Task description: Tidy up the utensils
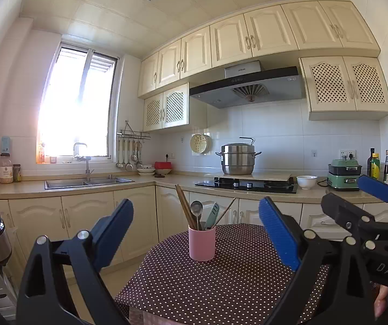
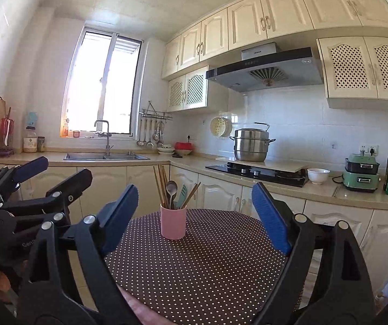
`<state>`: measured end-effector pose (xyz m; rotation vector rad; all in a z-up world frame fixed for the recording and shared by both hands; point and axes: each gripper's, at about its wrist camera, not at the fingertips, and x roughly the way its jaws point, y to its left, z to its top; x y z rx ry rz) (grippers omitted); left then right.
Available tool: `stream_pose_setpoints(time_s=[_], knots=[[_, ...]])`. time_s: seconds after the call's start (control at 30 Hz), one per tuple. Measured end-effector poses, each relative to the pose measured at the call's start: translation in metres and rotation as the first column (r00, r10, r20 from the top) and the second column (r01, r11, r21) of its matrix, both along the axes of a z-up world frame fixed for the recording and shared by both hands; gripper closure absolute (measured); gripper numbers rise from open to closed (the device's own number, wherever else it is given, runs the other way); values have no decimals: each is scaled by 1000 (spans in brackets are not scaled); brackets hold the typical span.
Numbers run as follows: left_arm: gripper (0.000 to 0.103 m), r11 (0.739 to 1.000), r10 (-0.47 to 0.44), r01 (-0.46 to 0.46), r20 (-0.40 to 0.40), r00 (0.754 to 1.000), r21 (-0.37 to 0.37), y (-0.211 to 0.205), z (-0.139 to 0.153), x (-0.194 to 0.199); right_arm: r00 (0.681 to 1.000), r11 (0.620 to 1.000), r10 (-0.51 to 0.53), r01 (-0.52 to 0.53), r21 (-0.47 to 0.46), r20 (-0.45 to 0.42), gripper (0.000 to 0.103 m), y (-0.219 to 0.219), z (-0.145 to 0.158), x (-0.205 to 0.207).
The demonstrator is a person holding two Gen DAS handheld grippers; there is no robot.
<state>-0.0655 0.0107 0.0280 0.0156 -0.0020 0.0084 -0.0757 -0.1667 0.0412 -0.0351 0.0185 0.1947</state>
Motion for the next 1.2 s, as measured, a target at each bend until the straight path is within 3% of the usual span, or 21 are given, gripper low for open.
stream_pose_setpoints(time_s=[1.2], knots=[[11,1000,-3,3,-19,1000,7,1,-7,-2,1000,1000,13,-12,7,-25,17,-6,-8,-1]])
